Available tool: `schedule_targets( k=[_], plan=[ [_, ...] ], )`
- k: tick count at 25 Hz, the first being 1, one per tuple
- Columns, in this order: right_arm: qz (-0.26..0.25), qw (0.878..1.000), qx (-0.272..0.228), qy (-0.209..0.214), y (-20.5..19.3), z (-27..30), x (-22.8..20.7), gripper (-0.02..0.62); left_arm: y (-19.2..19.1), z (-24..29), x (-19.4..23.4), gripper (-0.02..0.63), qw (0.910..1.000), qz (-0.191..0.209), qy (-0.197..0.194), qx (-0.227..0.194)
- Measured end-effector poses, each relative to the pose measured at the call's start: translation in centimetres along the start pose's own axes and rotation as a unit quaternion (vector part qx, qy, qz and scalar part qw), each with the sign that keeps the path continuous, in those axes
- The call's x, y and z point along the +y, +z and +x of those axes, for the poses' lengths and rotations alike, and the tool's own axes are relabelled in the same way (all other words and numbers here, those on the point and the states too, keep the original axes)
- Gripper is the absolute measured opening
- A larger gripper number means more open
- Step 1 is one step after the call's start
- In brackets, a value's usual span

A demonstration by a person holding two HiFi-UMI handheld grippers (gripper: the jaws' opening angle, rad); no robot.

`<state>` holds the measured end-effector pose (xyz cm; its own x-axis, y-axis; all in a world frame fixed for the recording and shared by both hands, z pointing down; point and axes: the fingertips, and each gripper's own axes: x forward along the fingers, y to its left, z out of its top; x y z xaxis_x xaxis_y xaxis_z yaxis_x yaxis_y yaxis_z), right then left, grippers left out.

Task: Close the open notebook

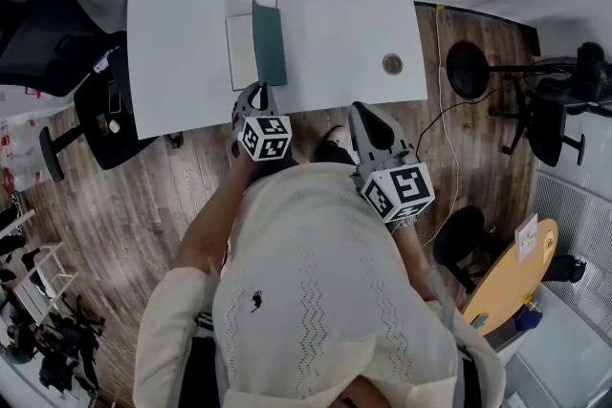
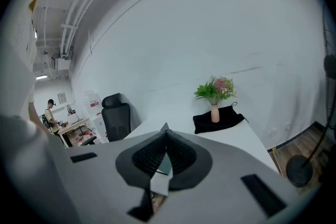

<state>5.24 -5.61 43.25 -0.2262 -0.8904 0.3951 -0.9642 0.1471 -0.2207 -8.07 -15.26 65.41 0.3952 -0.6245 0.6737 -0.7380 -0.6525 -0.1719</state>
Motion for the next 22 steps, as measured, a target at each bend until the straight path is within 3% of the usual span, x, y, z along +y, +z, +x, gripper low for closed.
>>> schedule_targets(
  k=[22],
  plan=[
    [0.017, 1.0, 0.0, -0.01, -0.6, 2.0, 1.8, 0.002, -2.6, 0.9, 1.1, 0.037, 0.9976, -0.038, -0.047, 0.035]
  ],
)
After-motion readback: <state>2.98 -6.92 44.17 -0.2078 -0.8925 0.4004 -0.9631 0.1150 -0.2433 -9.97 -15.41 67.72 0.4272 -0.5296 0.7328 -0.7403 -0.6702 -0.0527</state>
